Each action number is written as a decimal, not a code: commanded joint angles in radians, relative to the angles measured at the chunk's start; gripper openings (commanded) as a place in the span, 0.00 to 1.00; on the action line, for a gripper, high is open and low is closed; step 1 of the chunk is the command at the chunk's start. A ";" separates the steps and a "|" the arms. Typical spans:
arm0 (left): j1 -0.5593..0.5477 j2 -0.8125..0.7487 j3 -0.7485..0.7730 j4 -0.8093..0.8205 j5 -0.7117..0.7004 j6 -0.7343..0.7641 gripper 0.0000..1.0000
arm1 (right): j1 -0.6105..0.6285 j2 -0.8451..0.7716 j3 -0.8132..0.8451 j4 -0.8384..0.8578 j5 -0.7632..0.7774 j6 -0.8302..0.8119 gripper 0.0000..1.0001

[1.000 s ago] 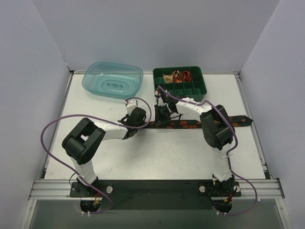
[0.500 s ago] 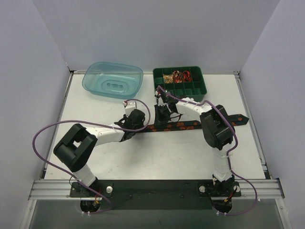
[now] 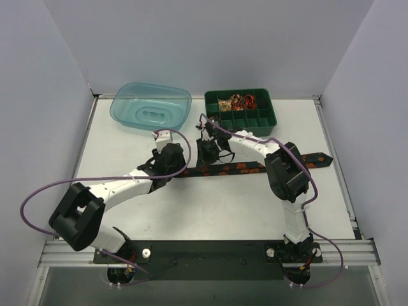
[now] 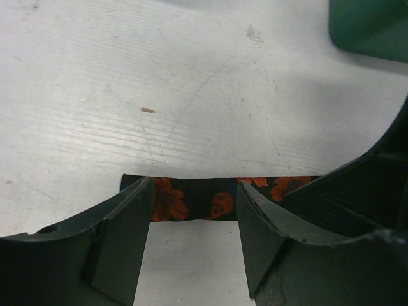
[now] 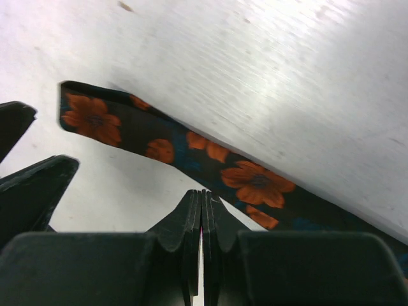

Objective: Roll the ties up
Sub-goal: Roll the tie at the center of the board.

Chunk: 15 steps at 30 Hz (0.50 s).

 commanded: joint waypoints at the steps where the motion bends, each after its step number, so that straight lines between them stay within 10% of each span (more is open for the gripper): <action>1: 0.060 -0.078 -0.067 -0.011 0.024 -0.001 0.64 | 0.027 -0.025 0.081 -0.020 -0.027 -0.001 0.00; 15: 0.276 -0.238 -0.338 0.245 0.297 -0.040 0.64 | 0.047 0.000 0.110 -0.020 -0.036 0.001 0.00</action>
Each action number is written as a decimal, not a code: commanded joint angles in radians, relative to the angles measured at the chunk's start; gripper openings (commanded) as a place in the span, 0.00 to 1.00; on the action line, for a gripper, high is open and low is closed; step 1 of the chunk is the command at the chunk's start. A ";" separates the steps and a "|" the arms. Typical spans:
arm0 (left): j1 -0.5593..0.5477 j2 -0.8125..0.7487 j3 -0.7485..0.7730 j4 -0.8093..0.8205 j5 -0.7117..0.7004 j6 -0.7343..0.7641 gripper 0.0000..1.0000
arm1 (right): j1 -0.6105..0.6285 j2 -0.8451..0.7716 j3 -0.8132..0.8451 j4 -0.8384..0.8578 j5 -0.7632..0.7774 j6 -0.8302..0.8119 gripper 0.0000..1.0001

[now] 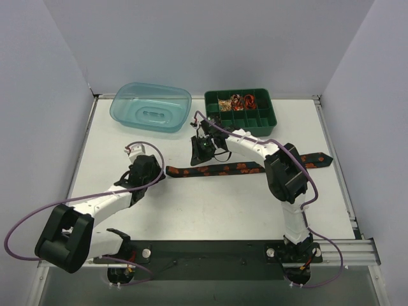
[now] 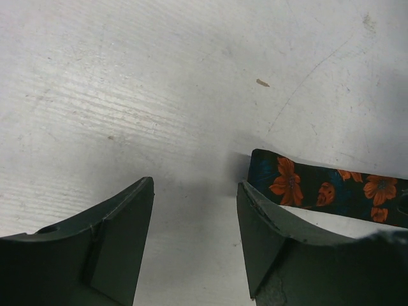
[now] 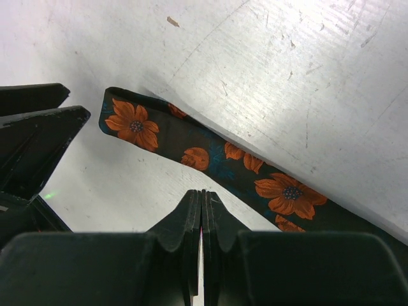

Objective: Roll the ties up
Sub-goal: Roll the tie at the center of the board.

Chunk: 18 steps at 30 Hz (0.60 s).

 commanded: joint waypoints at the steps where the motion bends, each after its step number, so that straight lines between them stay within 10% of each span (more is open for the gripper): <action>1: 0.038 -0.028 -0.053 0.223 0.151 -0.021 0.64 | 0.012 0.001 0.048 -0.023 -0.014 0.002 0.00; 18: 0.051 0.128 -0.077 0.452 0.275 -0.075 0.66 | 0.009 -0.022 0.032 -0.026 0.001 -0.001 0.00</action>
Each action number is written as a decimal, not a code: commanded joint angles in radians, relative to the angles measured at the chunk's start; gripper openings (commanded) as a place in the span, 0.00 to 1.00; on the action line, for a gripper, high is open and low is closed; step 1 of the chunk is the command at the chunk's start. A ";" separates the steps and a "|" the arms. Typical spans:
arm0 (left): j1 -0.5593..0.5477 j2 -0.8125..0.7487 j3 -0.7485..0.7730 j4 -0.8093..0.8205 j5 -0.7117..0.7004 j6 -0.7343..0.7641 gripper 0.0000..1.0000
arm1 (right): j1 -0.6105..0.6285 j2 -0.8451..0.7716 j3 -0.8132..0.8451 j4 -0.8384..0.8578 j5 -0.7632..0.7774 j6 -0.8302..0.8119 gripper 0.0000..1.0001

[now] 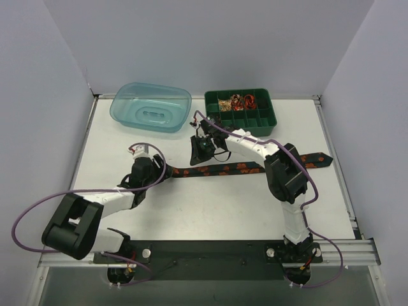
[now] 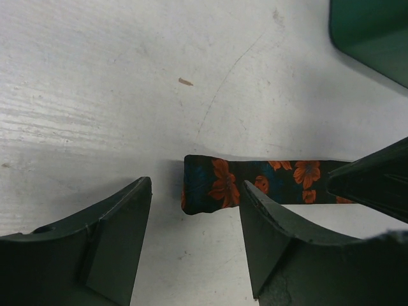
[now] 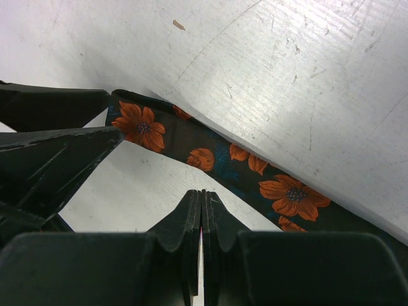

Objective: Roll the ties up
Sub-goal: Roll the tie at the center of the board.

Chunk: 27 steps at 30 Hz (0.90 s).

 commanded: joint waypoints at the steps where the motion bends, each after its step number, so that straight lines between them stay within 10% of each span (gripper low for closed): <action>1: 0.005 0.074 0.035 0.077 0.020 -0.039 0.65 | 0.002 -0.023 0.015 -0.023 0.002 0.000 0.00; 10: -0.003 0.127 0.002 0.192 0.049 -0.058 0.52 | -0.005 -0.029 0.001 -0.023 0.003 -0.003 0.00; 18: -0.005 0.164 0.043 0.196 0.046 -0.034 0.01 | -0.007 -0.047 -0.023 -0.020 0.006 -0.004 0.00; 27: -0.021 0.177 0.182 -0.056 -0.020 0.051 0.00 | -0.016 -0.089 -0.068 -0.001 0.005 -0.006 0.00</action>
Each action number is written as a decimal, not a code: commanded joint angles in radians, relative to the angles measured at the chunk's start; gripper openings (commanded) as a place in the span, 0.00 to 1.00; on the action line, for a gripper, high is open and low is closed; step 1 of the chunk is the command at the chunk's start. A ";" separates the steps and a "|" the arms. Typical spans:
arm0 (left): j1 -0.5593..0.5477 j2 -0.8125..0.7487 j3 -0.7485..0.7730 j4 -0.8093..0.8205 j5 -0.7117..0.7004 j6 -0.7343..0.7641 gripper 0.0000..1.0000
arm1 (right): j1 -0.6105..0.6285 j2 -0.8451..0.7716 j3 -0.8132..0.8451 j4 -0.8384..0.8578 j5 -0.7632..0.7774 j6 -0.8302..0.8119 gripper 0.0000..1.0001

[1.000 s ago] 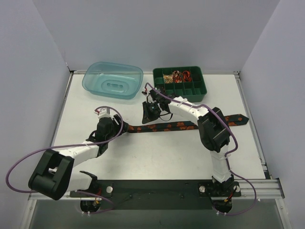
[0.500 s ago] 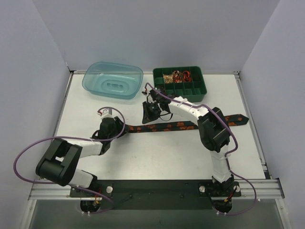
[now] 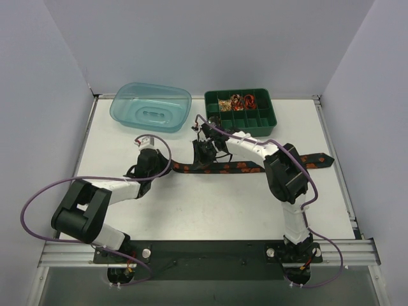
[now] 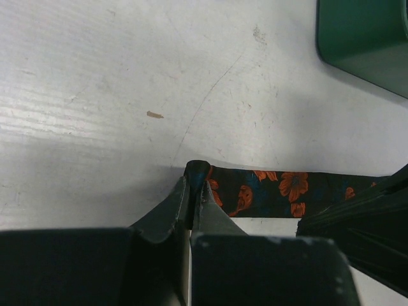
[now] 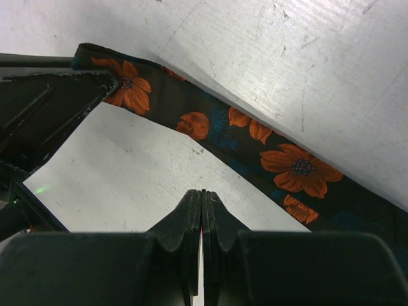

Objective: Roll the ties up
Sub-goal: Roll the tie at the center of the board.

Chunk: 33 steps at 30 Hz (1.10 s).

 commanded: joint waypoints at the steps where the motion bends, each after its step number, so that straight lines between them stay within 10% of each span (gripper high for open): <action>1: -0.016 0.008 0.082 -0.123 -0.051 0.067 0.00 | -0.010 -0.090 -0.023 -0.003 0.001 -0.006 0.00; 21: -0.176 0.113 0.379 -0.574 -0.422 0.220 0.00 | -0.093 -0.262 -0.198 0.059 0.030 -0.030 0.08; 33: -0.250 0.229 0.545 -0.743 -0.613 0.275 0.00 | -0.142 -0.326 -0.279 0.094 0.026 -0.029 0.46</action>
